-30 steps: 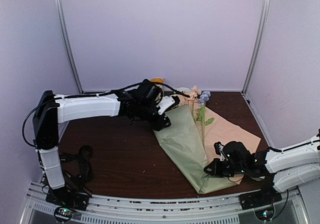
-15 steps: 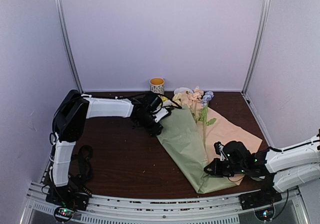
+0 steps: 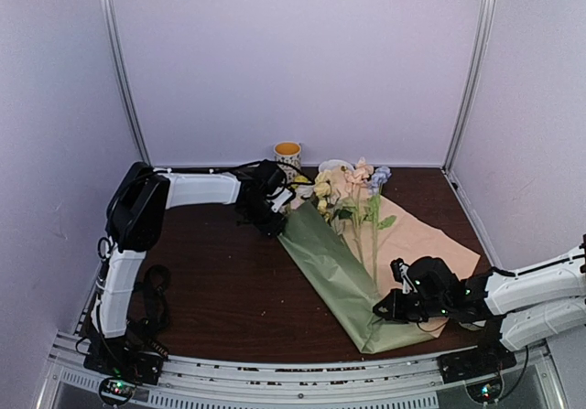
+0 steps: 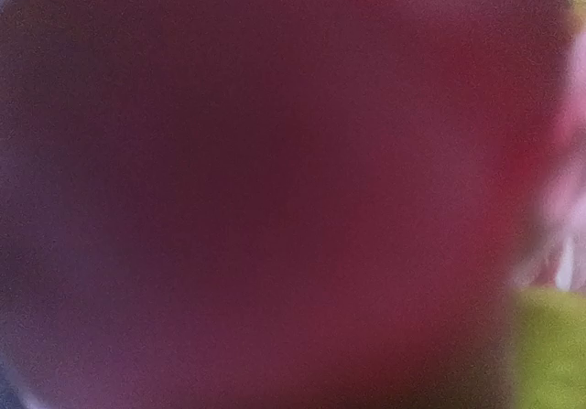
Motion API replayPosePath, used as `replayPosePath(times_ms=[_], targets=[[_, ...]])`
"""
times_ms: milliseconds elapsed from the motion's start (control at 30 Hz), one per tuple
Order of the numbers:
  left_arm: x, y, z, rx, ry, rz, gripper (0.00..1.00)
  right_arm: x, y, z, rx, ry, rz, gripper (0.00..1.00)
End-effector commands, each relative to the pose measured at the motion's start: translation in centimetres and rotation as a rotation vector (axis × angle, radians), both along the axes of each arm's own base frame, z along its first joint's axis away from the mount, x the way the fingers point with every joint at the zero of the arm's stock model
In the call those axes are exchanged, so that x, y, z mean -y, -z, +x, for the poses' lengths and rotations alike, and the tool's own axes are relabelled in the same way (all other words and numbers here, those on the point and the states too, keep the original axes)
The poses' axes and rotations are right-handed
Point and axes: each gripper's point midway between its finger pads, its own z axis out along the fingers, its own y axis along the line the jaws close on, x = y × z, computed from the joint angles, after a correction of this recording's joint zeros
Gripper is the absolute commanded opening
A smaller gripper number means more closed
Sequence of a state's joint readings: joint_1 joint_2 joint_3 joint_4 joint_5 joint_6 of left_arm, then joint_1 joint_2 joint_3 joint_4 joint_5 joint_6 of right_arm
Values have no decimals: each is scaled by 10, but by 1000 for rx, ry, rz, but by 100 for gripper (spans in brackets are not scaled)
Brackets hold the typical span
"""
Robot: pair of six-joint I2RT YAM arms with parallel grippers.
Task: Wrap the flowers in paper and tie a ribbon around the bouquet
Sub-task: Press the fold line on the 2/3-folded wrapping paper, then pass from the right arm to the left
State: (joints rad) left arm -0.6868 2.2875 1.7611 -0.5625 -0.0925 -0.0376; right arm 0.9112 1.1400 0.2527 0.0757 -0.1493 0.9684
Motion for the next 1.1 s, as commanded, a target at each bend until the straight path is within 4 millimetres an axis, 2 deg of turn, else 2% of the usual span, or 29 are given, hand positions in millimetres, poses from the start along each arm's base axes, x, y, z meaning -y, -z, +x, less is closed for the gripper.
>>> replayPosePath(times_ms=[0, 100, 167, 300, 467, 567, 633, 733, 1067], targets=[[-25, 0, 20, 18, -111, 36, 54, 30, 32, -16, -84, 12, -150, 0], [-28, -15, 19, 42, -103, 32, 53, 30, 31, -15, -82, 12, -150, 0], [-20, -36, 11, 83, -77, -13, 52, 29, 31, -14, -80, 11, -152, 0], [1, -65, -17, 185, 12, -24, 52, 27, 29, -13, -78, 10, -148, 0], [34, -75, -57, 215, 150, -11, 53, 27, 30, -13, -78, 9, -148, 0], [57, -65, -74, 192, 243, -45, 54, 27, 30, -13, -76, 10, -148, 0], [66, -48, -77, 156, 278, -26, 55, 26, 29, -12, -74, 9, -146, 0], [68, -30, -75, 118, 287, 24, 56, 25, 26, -10, -67, 6, -148, 0], [68, 5, -79, 57, 304, 59, 56, 26, 19, -9, -51, 12, -142, 0]])
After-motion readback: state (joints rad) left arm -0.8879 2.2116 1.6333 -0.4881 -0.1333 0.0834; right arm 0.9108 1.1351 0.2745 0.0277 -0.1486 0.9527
